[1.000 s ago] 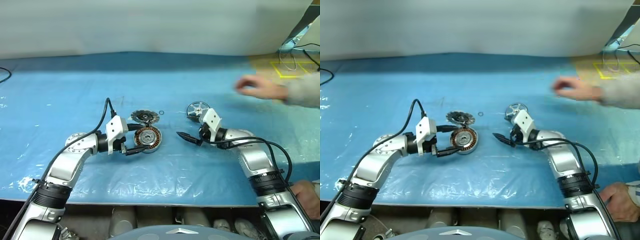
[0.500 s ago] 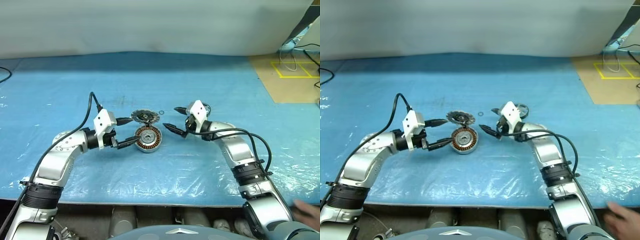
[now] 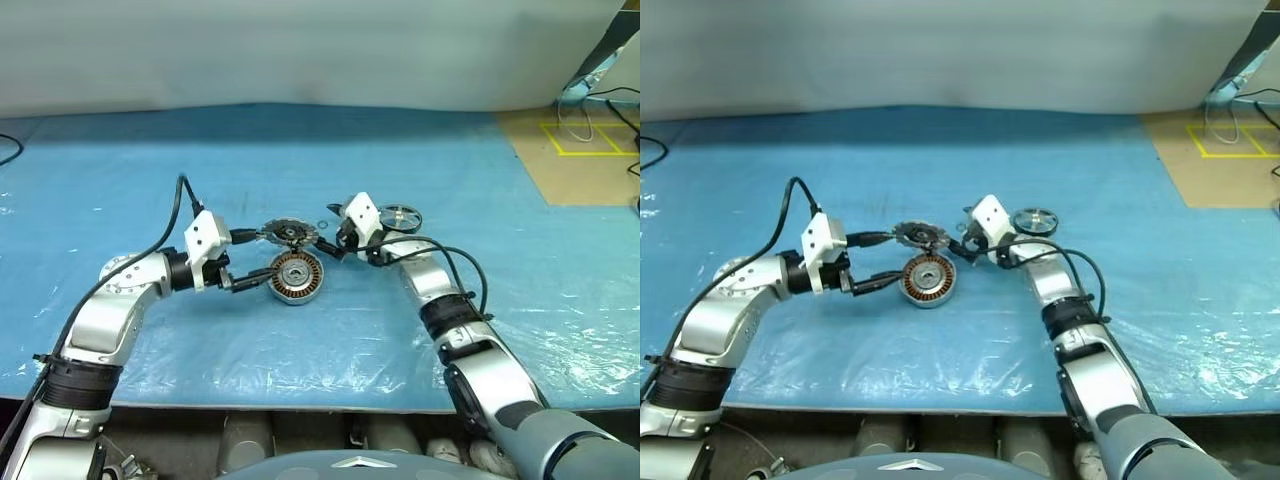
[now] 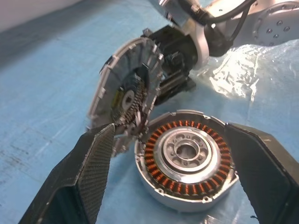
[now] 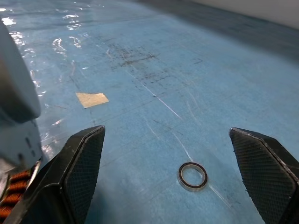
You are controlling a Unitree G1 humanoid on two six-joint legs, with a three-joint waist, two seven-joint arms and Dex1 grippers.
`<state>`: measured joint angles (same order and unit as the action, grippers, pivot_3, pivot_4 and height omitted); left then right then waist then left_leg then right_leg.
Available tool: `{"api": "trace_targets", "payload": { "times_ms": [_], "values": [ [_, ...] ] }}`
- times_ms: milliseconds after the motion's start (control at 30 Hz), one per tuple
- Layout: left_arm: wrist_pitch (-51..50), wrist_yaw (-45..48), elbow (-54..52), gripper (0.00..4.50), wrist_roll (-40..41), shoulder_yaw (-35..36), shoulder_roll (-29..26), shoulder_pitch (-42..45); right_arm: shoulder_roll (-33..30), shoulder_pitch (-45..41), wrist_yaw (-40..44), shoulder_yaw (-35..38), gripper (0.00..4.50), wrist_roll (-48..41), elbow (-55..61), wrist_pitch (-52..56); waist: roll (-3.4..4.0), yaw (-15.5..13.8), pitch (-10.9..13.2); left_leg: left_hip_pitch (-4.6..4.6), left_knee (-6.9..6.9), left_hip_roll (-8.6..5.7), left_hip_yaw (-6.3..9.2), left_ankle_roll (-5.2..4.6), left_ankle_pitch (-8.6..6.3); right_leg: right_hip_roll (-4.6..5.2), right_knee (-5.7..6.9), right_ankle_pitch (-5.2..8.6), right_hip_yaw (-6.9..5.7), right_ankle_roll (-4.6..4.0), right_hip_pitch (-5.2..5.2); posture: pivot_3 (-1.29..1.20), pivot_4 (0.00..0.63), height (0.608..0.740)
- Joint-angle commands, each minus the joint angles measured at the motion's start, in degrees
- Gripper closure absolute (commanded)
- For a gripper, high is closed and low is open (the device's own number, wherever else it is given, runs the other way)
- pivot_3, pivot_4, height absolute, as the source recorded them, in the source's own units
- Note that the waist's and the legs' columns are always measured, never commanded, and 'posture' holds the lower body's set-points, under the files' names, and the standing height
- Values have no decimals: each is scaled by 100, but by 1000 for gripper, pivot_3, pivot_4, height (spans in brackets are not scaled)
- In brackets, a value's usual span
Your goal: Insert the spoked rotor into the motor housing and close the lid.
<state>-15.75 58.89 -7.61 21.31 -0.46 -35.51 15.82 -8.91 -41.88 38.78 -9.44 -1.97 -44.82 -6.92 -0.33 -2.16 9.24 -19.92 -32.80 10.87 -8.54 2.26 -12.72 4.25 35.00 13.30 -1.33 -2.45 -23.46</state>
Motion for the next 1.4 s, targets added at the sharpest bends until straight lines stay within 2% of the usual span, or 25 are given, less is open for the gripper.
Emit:
{"api": "trace_targets", "payload": {
  "times_ms": [33, 467, 600, 867, 1033, 1400],
  "values": [
    [-45, 62, -119, 554, 69, 14, -80, 95, 43, -206, -72, 131, 0, 41, -405, -355, 0, -3, 0, -2, 0, 0, 0, 0, 0, 0, -1, 0, 0, 0, -1, 0, 150, 740],
    [-220, -56, -308, 554, 51, -50, -13, 108, 107, -351, -242, 211, 0, 240, -1294, -604, 0, -5, 0, -9, -20, 8, -1, -2, -1, 0, 25, 2, -2, -6, -13, 0, 150, 740],
    [-257, -105, -357, 521, 63, -69, -5, 89, 135, -327, -257, 165, 851, 331, -1365, -663, 0, -6, 0, -9, -23, 8, -1, -1, 0, 0, 31, 1, -1, -8, -13, 0, 150, 740],
    [-323, -150, -409, 521, 80, -89, -11, 94, 185, -144, -322, 84, 3599, 514, -1267, -732, 0, 4, 0, -9, -23, 10, -3, 0, 0, 0, 35, 2, -1, -12, -13, 0, 150, 740],
    [-351, -149, -448, 521, 88, -101, -3, 72, 94, -9, -266, 131, 3599, 476, -1067, -689, 0, -1, 0, -9, -22, 10, -3, 0, 0, 0, 35, 3, -1, -13, -13, 0, 150, 740],
    [-393, -67, -464, 521, 126, -109, -32, 60, -620, 1140, 232, 264, 3599, 120, 1140, 87, -1, -18, 0, -9, -18, 7, -2, 0, -1, 0, 24, 3, -1, -13, -13, 0, 150, 740]
  ]
}}
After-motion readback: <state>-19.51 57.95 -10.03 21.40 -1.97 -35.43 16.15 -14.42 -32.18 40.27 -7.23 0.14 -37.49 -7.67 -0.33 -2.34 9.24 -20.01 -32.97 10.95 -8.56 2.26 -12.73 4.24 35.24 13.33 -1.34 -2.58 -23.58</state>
